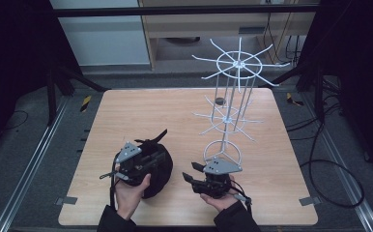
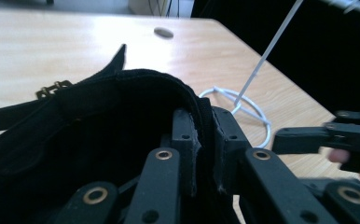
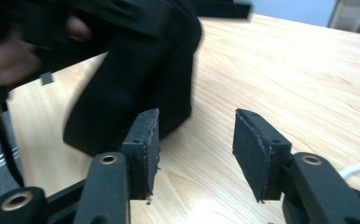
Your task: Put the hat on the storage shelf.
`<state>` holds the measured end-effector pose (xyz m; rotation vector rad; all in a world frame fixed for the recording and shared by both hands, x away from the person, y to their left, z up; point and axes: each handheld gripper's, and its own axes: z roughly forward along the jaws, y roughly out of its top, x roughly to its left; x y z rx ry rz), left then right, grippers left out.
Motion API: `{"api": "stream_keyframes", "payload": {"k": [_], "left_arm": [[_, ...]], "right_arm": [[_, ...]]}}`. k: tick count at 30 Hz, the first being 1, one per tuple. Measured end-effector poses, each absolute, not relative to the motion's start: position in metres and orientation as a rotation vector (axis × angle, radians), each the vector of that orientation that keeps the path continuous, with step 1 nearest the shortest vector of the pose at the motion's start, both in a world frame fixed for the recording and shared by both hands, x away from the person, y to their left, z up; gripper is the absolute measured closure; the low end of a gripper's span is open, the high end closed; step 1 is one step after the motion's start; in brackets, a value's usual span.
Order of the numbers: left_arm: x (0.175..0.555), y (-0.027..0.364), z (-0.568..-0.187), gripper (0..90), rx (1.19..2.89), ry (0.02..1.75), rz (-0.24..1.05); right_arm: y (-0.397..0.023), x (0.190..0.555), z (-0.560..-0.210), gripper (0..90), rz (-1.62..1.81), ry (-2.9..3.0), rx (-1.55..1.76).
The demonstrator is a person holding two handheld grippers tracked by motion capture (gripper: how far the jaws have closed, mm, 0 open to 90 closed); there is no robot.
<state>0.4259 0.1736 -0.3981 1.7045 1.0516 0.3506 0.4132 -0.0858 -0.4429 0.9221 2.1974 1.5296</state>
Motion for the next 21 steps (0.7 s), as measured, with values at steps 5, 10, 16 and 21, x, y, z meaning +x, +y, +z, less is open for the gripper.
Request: {"api": "stream_keyframes", "payload": {"k": [5,10,16,21], "left_arm": [[0.42,0.177,-0.386,80.8,1.673,1.005,0.355],[0.416,0.178,-0.378,80.9,1.66,0.963,0.347],[0.41,0.172,-0.373,80.9,1.667,0.904,0.333],[0.408,0.168,-0.373,81.0,1.674,0.879,0.322]], "right_arm": [[-0.086,0.415,-0.445,45.9,1.529,2.206,0.931],[-0.077,0.414,-0.446,41.2,1.542,2.243,0.894],[-0.071,0.418,-0.451,34.2,1.601,2.272,0.902],[-0.069,0.422,-0.453,34.2,1.687,2.275,0.905]]}}
